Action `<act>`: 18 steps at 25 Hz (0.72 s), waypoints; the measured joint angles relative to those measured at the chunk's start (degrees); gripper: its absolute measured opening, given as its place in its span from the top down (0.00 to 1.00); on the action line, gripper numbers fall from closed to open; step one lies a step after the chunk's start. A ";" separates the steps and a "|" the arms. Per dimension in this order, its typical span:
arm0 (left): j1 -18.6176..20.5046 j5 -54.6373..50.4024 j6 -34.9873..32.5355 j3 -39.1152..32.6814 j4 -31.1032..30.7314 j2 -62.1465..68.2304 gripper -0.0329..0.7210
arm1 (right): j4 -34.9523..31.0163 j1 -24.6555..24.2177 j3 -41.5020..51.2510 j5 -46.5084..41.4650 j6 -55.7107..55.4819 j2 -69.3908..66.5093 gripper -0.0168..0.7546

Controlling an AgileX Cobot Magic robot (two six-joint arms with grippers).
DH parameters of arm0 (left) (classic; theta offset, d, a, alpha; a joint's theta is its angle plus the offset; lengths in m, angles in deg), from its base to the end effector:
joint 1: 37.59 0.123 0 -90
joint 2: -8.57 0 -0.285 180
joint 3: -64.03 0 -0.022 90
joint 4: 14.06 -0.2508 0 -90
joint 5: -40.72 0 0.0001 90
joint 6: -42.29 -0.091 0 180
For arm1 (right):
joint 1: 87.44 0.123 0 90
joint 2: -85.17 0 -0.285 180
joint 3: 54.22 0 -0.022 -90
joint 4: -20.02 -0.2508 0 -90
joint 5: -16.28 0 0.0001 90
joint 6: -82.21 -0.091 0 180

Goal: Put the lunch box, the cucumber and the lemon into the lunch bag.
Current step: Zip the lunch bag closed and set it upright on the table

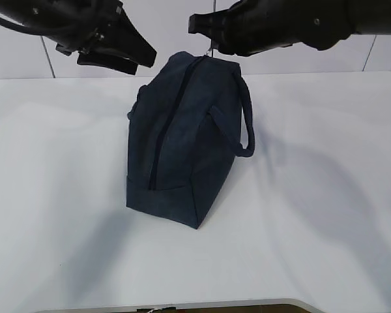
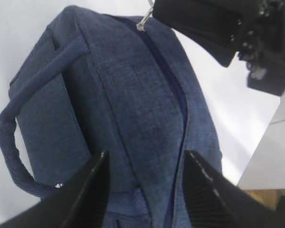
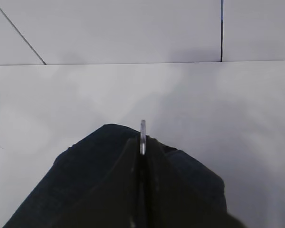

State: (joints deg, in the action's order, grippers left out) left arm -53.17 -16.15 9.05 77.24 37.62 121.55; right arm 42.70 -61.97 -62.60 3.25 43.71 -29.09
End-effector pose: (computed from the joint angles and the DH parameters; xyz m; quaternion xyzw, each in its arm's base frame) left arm 0.3722 -0.1659 0.3095 0.2191 0.8685 -0.3729 0.2423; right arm 0.4046 0.1839 0.2928 -0.0457 0.8551 0.1490 0.4944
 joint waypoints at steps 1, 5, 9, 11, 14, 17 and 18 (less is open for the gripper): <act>0.00 -1.13 0.54 1.14 -0.41 0.93 0.47 | 0.00 0.00 0.00 0.00 0.00 0.00 0.97; 0.00 -5.98 2.30 6.04 -0.80 5.04 0.47 | -0.04 0.00 0.00 0.00 0.00 0.00 0.97; 0.00 -8.34 3.62 9.84 -0.93 7.80 0.47 | -0.42 0.00 0.00 0.00 0.00 0.00 0.97; 0.00 -9.75 4.45 11.60 -0.93 9.10 0.47 | -0.89 0.00 0.00 0.00 0.00 0.00 0.97; 0.00 -11.34 5.06 13.93 -0.93 11.38 0.47 | -1.12 0.00 0.00 0.00 0.00 0.00 0.97; 0.00 -12.29 6.15 16.34 -0.93 13.70 0.47 | -1.25 0.00 0.00 0.00 0.00 0.00 0.97; 0.00 -12.29 6.39 17.09 -0.93 14.49 0.47 | -1.37 0.00 0.00 0.00 0.00 0.00 0.97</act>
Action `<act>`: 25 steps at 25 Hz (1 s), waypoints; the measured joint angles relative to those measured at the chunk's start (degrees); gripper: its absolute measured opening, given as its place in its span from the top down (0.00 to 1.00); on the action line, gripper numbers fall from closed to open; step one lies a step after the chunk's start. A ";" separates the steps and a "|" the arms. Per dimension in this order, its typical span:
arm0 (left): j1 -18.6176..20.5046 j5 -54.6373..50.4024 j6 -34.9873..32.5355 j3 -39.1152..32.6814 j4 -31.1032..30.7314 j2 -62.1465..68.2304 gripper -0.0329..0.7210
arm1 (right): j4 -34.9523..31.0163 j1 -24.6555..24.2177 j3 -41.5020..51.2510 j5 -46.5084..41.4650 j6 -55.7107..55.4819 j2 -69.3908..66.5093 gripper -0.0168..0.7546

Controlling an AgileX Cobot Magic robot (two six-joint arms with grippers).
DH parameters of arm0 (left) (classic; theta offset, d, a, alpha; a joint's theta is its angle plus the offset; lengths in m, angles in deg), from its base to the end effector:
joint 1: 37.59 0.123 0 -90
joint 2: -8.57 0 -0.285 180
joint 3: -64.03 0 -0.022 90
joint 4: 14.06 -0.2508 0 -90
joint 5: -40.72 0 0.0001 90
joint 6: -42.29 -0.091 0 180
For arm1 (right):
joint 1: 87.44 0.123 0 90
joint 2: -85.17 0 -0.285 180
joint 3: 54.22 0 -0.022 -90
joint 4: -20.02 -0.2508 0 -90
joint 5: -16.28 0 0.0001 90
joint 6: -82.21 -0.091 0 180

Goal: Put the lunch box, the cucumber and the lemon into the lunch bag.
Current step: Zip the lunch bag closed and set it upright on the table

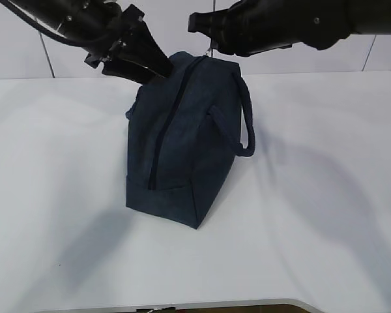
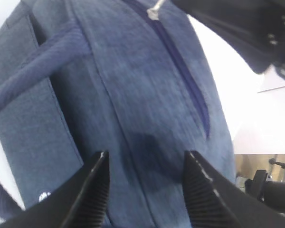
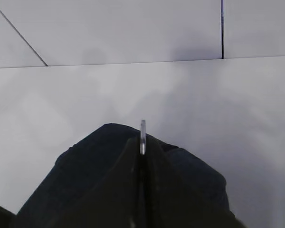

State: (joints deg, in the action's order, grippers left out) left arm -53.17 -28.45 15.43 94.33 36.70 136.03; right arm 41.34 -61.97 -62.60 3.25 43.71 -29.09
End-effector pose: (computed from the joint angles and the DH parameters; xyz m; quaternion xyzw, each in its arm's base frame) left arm 0.4160 -0.1844 0.2824 0.2281 0.8738 -0.4033 0.1479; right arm 0.4044 0.1843 0.2926 -0.0371 0.8561 0.1564 0.4912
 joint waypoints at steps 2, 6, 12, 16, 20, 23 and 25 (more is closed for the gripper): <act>0.00 -0.09 0.09 0.69 0.00 1.19 0.48 | -0.10 0.00 0.00 0.00 0.00 0.00 0.97; 0.00 -0.44 0.23 0.91 0.12 2.48 0.62 | -0.30 0.00 0.00 0.00 0.00 0.00 0.97; 0.00 -0.47 -1.28 1.03 -1.99 2.91 0.95 | -0.42 0.00 0.00 0.00 0.00 -0.10 0.97; 0.00 -0.24 -1.51 1.12 -4.52 2.81 0.96 | -0.62 0.00 0.00 0.09 0.00 -0.15 0.97; 0.00 -0.01 -1.51 1.12 -6.46 1.95 0.97 | -0.62 0.00 0.00 1.64 0.00 -0.59 0.97; -0.49 0.12 -1.51 1.14 -7.51 1.76 0.97 | -0.62 -0.44 -0.05 2.77 -0.04 -1.47 0.97; -0.96 0.25 -1.51 1.14 -8.56 1.76 0.97 | -0.62 -0.55 -0.05 3.14 -0.04 -1.96 0.97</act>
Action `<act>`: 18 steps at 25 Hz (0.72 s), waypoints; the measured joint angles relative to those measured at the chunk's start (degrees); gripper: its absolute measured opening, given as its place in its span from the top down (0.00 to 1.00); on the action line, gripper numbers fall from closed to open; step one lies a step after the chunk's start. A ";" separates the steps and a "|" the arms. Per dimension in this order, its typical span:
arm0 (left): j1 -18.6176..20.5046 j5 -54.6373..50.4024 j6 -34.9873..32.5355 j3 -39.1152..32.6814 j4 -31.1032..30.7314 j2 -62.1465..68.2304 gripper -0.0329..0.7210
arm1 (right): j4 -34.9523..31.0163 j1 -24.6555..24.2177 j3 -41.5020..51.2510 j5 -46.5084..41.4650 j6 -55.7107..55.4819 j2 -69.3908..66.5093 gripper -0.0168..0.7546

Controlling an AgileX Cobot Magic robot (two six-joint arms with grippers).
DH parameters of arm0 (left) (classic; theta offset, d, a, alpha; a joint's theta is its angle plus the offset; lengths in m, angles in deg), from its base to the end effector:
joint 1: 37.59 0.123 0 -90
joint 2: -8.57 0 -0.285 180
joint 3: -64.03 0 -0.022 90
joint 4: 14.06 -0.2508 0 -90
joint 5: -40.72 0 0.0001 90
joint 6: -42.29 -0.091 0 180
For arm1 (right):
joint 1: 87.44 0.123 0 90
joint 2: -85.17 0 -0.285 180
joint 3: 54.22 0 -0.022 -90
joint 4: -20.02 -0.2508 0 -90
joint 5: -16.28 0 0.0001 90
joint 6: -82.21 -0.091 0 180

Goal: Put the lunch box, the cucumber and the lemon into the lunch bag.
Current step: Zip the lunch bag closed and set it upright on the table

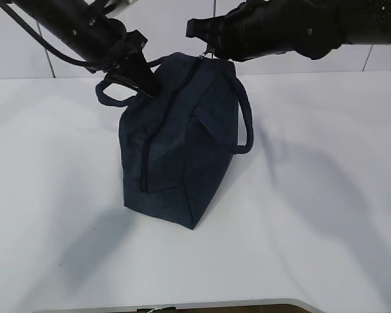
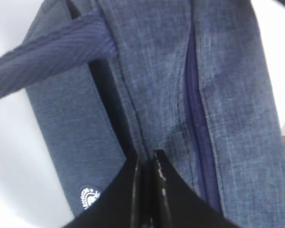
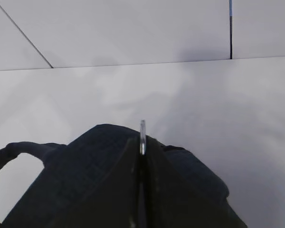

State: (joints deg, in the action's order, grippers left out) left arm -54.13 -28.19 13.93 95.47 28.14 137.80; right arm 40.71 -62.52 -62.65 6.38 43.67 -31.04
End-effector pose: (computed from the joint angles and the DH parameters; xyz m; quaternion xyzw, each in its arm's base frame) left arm 0.4204 -0.1844 0.2648 0.2709 0.8907 -0.3356 0.1434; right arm 0.4125 0.1855 0.2817 -0.0346 0.8519 0.1674 0.4950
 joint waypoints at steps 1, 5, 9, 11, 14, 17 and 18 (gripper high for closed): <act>-0.25 0.15 0.12 0.00 -0.61 0.00 0.97 | 0.00 -0.19 0.00 0.55 0.00 -0.09 0.97; -1.21 0.43 0.21 0.10 -2.14 -0.28 0.97 | 0.00 -0.89 -1.59 1.50 0.00 -0.87 0.97; -1.80 0.91 0.21 0.10 -3.21 -0.46 0.97 | 0.00 -2.06 -4.60 0.74 -0.09 -3.22 0.97; -2.01 1.23 0.21 0.10 -3.44 -0.66 0.97 | 0.00 -2.43 -6.03 0.07 -0.09 -4.33 0.97; -2.01 1.63 0.21 0.10 -3.79 -0.94 0.97 | -0.14 -2.69 -8.30 -0.78 -0.09 -6.03 0.97; -2.01 1.63 0.21 0.10 -4.03 -1.07 0.97 | -0.27 -2.97 -9.81 -0.86 -0.09 -7.81 0.97; -2.01 1.63 0.21 0.10 -4.26 -1.07 0.97 | -0.27 -3.19 -9.93 -0.86 -0.09 -8.36 0.97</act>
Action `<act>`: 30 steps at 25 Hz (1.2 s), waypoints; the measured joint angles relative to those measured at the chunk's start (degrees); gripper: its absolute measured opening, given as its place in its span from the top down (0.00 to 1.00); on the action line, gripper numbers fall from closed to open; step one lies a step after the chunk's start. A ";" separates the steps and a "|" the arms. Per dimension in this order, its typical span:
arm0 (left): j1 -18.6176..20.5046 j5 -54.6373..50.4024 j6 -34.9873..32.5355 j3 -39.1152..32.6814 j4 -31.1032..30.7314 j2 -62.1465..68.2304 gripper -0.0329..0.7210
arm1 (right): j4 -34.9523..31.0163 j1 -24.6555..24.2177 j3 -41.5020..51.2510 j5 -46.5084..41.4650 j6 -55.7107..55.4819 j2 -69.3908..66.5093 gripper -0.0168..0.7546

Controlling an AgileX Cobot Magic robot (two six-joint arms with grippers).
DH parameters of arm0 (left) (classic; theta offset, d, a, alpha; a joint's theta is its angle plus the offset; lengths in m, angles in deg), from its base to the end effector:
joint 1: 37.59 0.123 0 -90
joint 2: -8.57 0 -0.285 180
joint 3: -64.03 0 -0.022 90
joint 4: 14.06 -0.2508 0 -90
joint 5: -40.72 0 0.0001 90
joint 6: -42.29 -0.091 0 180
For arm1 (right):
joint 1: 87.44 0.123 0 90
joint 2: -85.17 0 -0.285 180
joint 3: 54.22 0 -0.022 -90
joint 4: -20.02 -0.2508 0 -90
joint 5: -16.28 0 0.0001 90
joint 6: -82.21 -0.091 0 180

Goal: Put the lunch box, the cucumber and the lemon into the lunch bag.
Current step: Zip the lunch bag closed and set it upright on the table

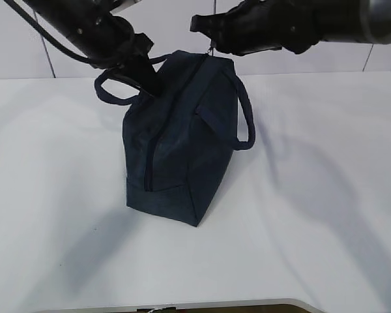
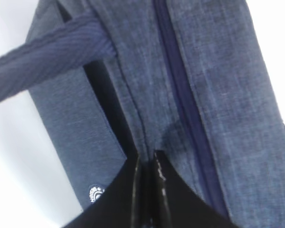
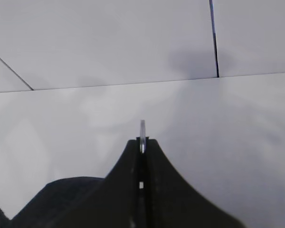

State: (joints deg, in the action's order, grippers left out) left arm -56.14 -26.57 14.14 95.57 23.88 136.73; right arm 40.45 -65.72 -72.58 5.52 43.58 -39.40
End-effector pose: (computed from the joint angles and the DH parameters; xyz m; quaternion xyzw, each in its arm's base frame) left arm 0.4149 -0.1937 0.2702 0.2956 0.8923 -0.3023 0.1582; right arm 0.4575 0.1758 0.2685 -0.0064 0.8492 0.1554 0.5047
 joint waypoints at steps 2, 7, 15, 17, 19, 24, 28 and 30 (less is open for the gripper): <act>0.00 0.00 0.13 0.00 -0.23 0.00 0.97 | 0.00 -0.22 -0.24 -0.13 0.00 -0.76 0.97; 0.00 0.00 0.15 0.00 -0.71 0.00 0.97 | 0.00 -0.44 -0.51 -0.53 0.00 -2.00 0.97; 0.00 -0.19 1.37 0.00 -0.61 0.00 0.96 | 0.00 -0.44 -0.60 -0.53 -0.04 -2.25 0.97; 0.00 -0.49 2.42 0.00 -0.61 0.00 0.91 | -0.26 -0.48 -0.60 -0.53 -0.04 -2.25 0.97; 0.00 -1.14 3.05 0.00 -0.61 0.00 0.82 | -0.81 -0.62 -0.60 -0.53 -0.04 -2.25 0.97; 0.00 -1.45 3.64 0.41 -0.86 0.00 0.57 | -0.92 -0.71 -0.60 -0.66 -0.04 -2.25 0.97; 0.00 0.85 3.77 2.55 -0.95 0.00 0.53 | -1.79 -0.84 -0.60 -0.66 -0.04 -2.25 0.97; 0.00 3.05 3.77 3.10 -0.95 0.00 0.52 | -1.93 -0.84 -0.60 -0.66 -0.04 -2.25 0.97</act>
State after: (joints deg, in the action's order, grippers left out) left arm -56.14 -23.52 17.91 98.67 22.92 136.73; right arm 38.52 -66.56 -73.18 4.86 43.54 -41.64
